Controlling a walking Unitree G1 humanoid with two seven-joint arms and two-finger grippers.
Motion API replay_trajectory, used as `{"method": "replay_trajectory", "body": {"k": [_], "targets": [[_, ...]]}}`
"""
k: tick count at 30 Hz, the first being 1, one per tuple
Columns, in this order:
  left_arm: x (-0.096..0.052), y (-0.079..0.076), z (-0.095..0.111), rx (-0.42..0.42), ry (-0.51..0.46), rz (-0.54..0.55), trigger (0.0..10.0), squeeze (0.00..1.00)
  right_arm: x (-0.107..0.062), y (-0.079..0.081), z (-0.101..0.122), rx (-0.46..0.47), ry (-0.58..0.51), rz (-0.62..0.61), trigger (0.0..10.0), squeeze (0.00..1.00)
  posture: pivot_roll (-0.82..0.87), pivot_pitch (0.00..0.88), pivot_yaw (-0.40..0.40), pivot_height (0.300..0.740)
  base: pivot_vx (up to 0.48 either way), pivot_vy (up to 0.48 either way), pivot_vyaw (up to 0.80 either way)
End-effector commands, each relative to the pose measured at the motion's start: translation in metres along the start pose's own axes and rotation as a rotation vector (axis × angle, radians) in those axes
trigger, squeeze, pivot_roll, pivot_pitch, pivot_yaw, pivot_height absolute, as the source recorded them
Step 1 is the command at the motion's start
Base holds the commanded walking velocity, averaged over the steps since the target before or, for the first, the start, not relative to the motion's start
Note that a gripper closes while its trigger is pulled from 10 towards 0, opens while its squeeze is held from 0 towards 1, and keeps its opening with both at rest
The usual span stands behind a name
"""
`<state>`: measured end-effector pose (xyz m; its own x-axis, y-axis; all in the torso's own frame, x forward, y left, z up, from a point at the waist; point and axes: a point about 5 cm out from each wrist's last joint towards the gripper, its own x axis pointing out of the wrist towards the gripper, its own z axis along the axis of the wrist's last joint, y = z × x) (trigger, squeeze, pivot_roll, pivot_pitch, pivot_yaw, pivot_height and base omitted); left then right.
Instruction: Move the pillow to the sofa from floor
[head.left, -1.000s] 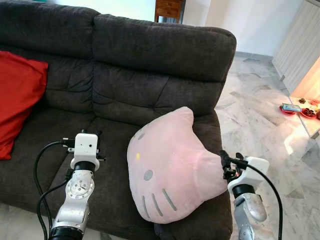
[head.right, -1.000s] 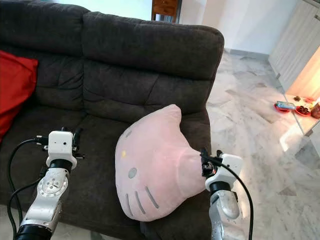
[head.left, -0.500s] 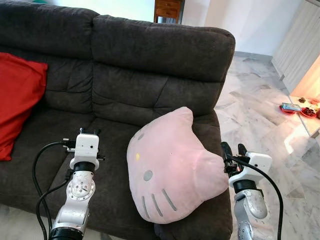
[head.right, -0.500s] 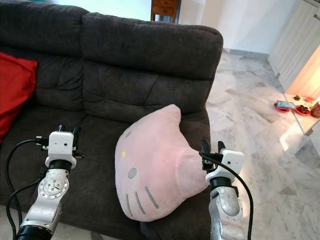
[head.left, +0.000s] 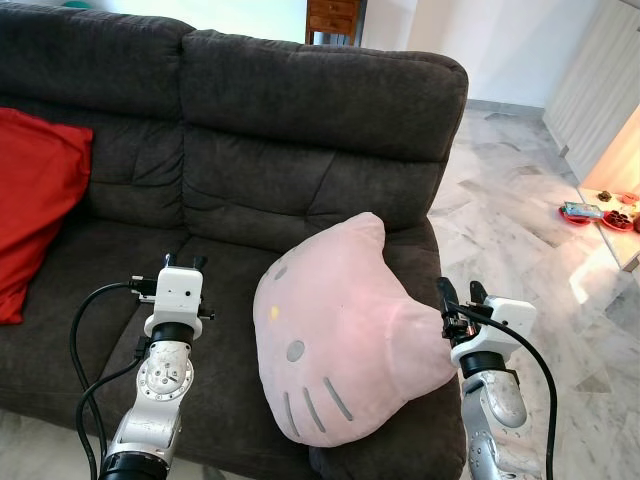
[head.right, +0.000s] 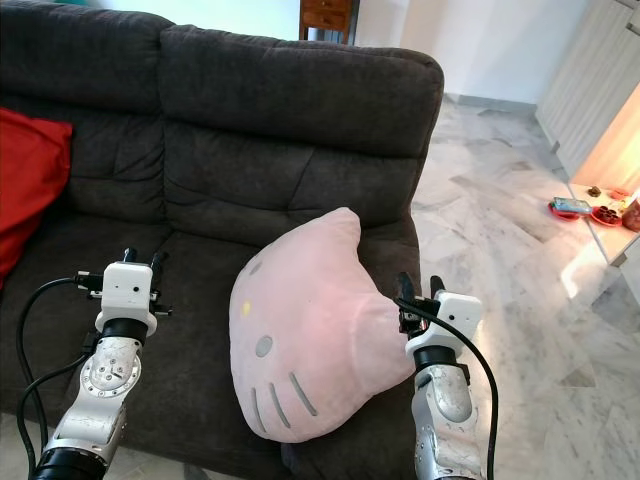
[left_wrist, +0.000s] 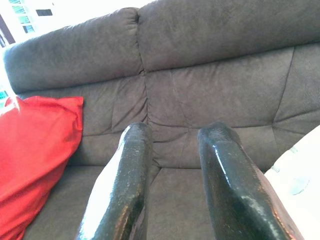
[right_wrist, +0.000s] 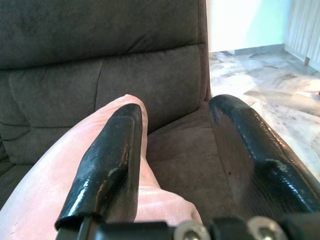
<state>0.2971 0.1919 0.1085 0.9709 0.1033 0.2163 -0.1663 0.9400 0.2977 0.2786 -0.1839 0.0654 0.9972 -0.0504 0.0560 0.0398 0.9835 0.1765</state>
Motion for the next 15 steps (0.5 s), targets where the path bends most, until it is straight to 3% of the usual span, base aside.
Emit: {"method": "replay_trajectory", "body": {"k": [1, 15], "targets": [[0.0023, -0.0040, 0.0023, -0.002, -0.012, -0.019, 10.0, 0.00, 0.0008, -0.0010, -0.0004, -0.001, -0.001, -0.006, 10.0, 0.00, 0.08, 0.000, -0.065, 0.740, -0.292, 0.000, 0.00], [0.0045, -0.0055, 0.0022, -0.010, -0.018, -0.023, 10.0, 0.00, 0.0044, -0.0002, -0.0006, -0.005, -0.004, -0.007, 10.0, 0.00, 0.08, 0.000, -0.062, 0.740, -0.299, 0.000, 0.00]]}}
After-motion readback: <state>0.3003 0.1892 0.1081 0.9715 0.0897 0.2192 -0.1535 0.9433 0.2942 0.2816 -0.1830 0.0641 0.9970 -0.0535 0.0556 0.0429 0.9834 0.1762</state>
